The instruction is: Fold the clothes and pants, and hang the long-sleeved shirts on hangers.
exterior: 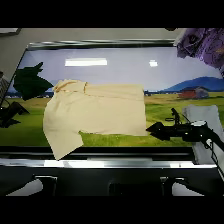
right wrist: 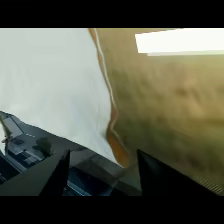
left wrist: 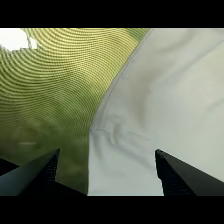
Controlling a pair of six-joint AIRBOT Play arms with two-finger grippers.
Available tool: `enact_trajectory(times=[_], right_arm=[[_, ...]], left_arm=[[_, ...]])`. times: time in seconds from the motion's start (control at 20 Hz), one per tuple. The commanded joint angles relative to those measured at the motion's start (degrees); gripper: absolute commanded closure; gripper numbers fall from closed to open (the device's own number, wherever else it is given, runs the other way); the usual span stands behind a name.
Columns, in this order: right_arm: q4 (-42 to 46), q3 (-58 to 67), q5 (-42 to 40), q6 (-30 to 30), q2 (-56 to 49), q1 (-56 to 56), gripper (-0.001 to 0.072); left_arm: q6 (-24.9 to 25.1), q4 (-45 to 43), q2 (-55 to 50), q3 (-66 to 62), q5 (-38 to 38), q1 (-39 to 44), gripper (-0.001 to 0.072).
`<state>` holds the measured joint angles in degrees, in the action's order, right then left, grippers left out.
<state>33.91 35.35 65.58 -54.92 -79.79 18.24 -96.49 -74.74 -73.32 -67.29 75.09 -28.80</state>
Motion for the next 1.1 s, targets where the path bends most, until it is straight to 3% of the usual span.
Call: enact_trajectory(times=[0.0, 0.2, 0.25, 0.35, 0.4, 0.7, 1.05], right_arm=[[-3.5, -0.3, -0.2, 2.2, -3.2, -0.4, 0.0219], [-2.8, -0.3, -0.3, 2.2, -4.7, -7.0, 0.0245], [-2.7, -0.3, -0.4, 1.9, -4.7, -8.3, 0.0330], [-3.5, -0.2, -0.6, 2.0, -4.5, -8.8, 0.0637], [-3.4, -0.2, -1.4, 2.0, -3.9, -8.8, 0.0686], [-2.6, -0.2, -4.2, -0.2, 3.2, -8.8, 0.0687], [-1.6, -0.2, -2.0, -0.2, 7.8, -8.8, 0.0687]], left_arm=[[-0.2, 0.1, 0.0, 0.0, 0.2, 0.0, 0.0035], [-2.6, 0.7, 0.0, 0.0, 0.7, -0.1, 0.0034], [-2.6, 0.8, 0.0, 0.0, 0.8, -0.3, 0.0035], [0.4, 1.4, 0.0, 0.1, 1.5, -1.5, 0.0034], [2.2, 1.6, 0.0, 0.4, 1.6, -2.5, 0.0034], [21.7, 20.1, -0.1, 12.7, -6.2, -11.3, 0.0035], [30.5, 22.9, -6.3, 20.1, -9.5, -11.5, 0.0035]])
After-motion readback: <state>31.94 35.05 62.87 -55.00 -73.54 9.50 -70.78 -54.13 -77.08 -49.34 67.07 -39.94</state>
